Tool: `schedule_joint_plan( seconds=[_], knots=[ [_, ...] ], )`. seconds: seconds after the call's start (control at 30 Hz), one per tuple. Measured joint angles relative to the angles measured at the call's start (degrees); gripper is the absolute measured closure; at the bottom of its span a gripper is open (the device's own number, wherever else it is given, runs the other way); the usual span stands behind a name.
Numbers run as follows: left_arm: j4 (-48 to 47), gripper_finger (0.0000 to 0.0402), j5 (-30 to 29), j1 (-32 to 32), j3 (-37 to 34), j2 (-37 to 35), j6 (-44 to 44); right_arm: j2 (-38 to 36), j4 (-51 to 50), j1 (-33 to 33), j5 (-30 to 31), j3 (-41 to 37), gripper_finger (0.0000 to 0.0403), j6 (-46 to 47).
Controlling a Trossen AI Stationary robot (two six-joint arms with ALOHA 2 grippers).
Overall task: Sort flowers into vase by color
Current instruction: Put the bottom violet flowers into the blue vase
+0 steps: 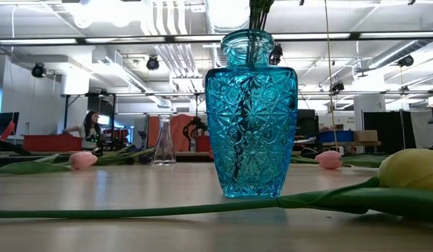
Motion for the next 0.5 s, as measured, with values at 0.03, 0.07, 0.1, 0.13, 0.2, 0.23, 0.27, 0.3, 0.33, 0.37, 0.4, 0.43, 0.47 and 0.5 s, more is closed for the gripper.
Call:
schedule_joint_plan(
  seconds=[0.03,0.07,0.1,0.13,0.2,0.23,0.27,0.3,0.33,0.37,0.4,0.43,0.47,0.5],
  knots=[
    [-0.11,0.0268,-1.03,-0.22,0.0,-0.07,0.22,-0.07,-0.29,0.0,0.0,0.0,0.0384,0.0],
    [-0.37,0.0254,-2.07,-0.47,0.0,-0.17,0.66,-0.29,-0.93,0.05,-0.02,0.0,0.0384,0.28],
    [-0.85,0.024,-3.16,-0.84,0.0,-0.33,1.04,-0.69,-2.06,0.08,0.08,0.0,0.0384,0.92],
    [-1.66,0.0227,-4.28,-1.25,-0.01,-0.62,1.14,-1.19,-3.73,0.19,0.44,0.02,0.0384,2.18],
    [-3.79,0.0205,-6.98,-2.2,-0.07,-1.58,1.23,-2.72,-7.93,0.56,1.43,0.1,0.0384,5.03],
    [-5.23,0.0195,-8.62,-2.79,-0.07,-2.23,1.18,-3.38,-9.47,0.69,2.0,0.11,0.0384,6.62],
    [-6.77,0.0187,-10.17,-3.36,-0.07,-2.95,0.84,-4.18,-11.06,0.78,2.21,0.03,0.0384,8.0],
    [-8.35,0.0181,-11.89,-3.86,-0.07,-3.54,0.39,-4.85,-12.08,1.0,2.56,-0.36,0.0384,9.07],
    [-9.73,0.0176,-13.34,-4.36,-0.19,-4.06,-0.17,-5.34,-12.85,1.14,3.09,-0.67,0.0384,9.85],
    [-11.11,0.0173,-14.21,-4.82,-0.47,-4.64,-1.05,-5.79,-13.12,1.17,3.68,-1.16,0.0384,10.52],
    [-12.55,0.0171,-14.92,-5.14,-0.95,-5.17,-2.04,-6.17,-13.15,1.37,4.12,-1.76,0.0384,10.79],
    [-13.96,0.017,-14.97,-5.27,-1.39,-5.85,-3.54,-6.51,-13.08,1.53,4.91,-2.4,0.0384,10.9],
    [-15.44,0.017,-14.79,-5.35,-2.11,-6.75,-5.25,-6.61,-12.69,1.7,6.37,-3.02,0.0384,10.78],
    [-17.27,0.0171,-14.82,-5.39,-3.03,-7.76,-7.45,-6.73,-12.01,1.73,8.12,-3.75,0.0384,10.56]
  ],
)
